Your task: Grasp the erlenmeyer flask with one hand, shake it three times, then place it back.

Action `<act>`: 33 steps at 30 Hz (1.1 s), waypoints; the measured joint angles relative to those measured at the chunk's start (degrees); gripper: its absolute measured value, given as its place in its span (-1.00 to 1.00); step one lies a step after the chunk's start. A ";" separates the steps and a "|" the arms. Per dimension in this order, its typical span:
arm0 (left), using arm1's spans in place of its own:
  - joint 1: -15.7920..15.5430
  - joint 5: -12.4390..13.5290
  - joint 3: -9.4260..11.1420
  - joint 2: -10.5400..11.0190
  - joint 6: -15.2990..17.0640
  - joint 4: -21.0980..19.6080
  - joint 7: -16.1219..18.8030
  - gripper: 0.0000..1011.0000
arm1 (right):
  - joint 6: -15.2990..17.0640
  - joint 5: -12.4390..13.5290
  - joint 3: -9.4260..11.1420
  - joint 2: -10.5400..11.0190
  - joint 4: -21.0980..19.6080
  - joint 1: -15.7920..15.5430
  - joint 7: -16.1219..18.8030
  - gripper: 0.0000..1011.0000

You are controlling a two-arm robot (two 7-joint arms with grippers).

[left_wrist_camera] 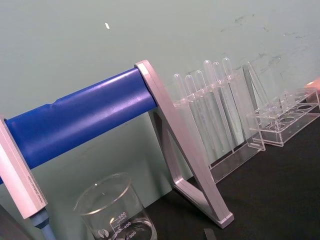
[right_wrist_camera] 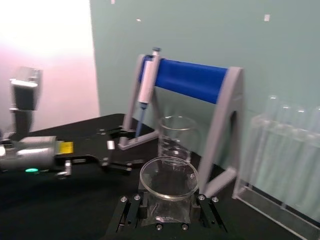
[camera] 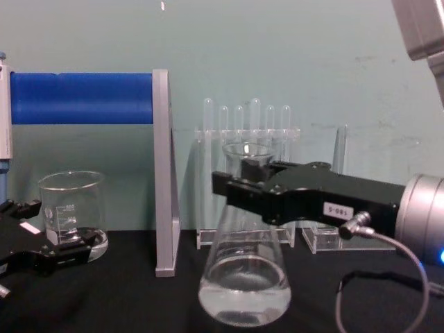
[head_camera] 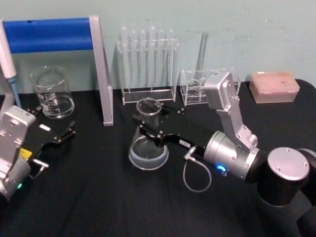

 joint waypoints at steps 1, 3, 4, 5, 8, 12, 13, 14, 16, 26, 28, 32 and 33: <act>0.00 0.01 0.00 0.00 0.00 0.00 0.00 0.98 | -0.03 0.00 0.20 -0.03 0.19 0.08 -0.22 -0.11; 0.00 0.00 0.00 0.00 0.00 0.00 0.00 0.98 | -0.13 -0.08 0.80 -0.15 0.84 0.40 -0.92 -0.11; 0.00 0.00 0.00 0.00 0.00 0.00 0.00 0.98 | -0.13 -0.08 0.80 -0.15 0.84 0.40 -0.92 -0.11; 0.00 0.00 0.00 0.00 0.00 0.00 0.00 0.98 | -0.22 -0.19 1.26 -0.25 1.26 0.59 -1.47 -0.11; 0.00 0.00 0.00 0.00 0.00 -0.01 0.00 0.98 | -0.44 -0.53 2.18 -0.48 2.17 0.97 -2.55 -0.11; 0.00 0.00 0.00 0.00 0.00 0.00 0.00 0.98 | -0.62 -1.03 3.61 -0.77 3.43 1.47 -3.93 -0.11; 0.00 0.00 0.00 0.00 0.00 0.00 0.00 0.98 | -0.68 -1.29 4.18 -0.90 3.92 1.68 -4.56 -0.11; 0.00 0.00 0.00 0.00 0.00 0.00 0.00 0.98 | -0.71 -1.41 4.51 -0.98 4.19 1.79 -4.83 -0.11; 0.00 0.00 0.00 0.00 0.00 0.00 0.00 0.98 | -0.80 -1.78 5.46 -1.20 4.98 2.05 -5.62 -0.11; 0.00 0.00 0.00 0.00 0.00 0.00 0.00 0.98 | -1.18 -3.18 9.21 -1.73 7.43 2.66 -8.23 -0.11; 0.00 0.00 0.00 0.00 0.00 0.00 0.00 0.98 | -1.28 -3.55 10.12 -1.81 7.83 2.70 -8.78 -0.11; 0.00 0.00 0.00 0.00 0.00 0.00 0.00 0.98 | -1.35 -4.06 11.30 -1.97 8.22 2.71 -9.32 -0.11; 0.00 0.00 0.00 0.00 0.00 0.00 0.00 0.98 | -1.39 -4.26 11.75 -2.07 8.34 2.71 -9.46 -0.11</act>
